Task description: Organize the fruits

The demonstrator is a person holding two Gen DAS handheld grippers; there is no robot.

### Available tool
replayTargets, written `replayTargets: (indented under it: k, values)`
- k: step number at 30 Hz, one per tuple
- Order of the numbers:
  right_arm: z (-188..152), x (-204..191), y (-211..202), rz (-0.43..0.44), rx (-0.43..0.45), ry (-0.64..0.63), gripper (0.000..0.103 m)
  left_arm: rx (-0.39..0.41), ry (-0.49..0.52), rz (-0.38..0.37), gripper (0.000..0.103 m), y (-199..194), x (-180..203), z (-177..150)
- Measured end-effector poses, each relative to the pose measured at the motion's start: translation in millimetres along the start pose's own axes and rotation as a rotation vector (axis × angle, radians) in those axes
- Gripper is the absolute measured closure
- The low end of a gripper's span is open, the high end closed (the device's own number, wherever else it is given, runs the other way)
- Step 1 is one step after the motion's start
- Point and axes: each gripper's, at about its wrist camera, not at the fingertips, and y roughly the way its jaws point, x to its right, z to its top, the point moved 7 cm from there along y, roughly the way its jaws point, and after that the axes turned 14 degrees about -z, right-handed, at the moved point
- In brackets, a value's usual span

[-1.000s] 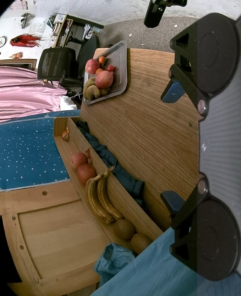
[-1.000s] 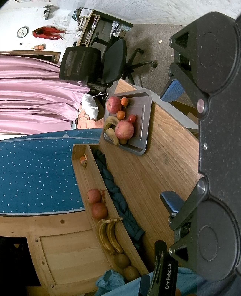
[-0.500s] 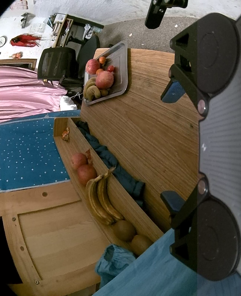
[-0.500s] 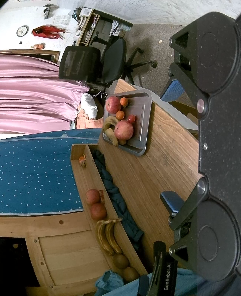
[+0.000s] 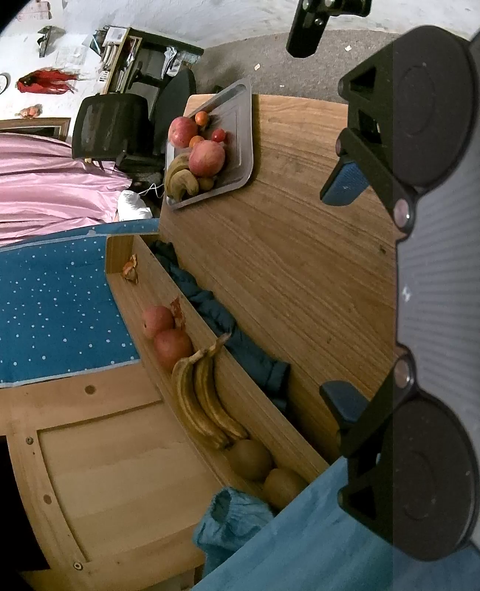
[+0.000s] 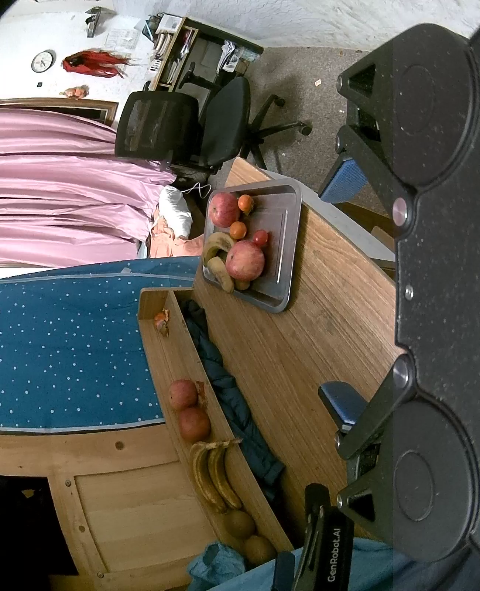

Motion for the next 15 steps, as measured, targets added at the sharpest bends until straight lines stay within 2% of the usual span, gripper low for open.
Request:
replayTargets:
  k: [15]
  values:
    - [-1.3, 1.7, -1.2, -0.004, -0.01, -0.006, 0.001, -0.007, -0.005, -0.005, 0.0, 5.7, -1.1, 1.1]
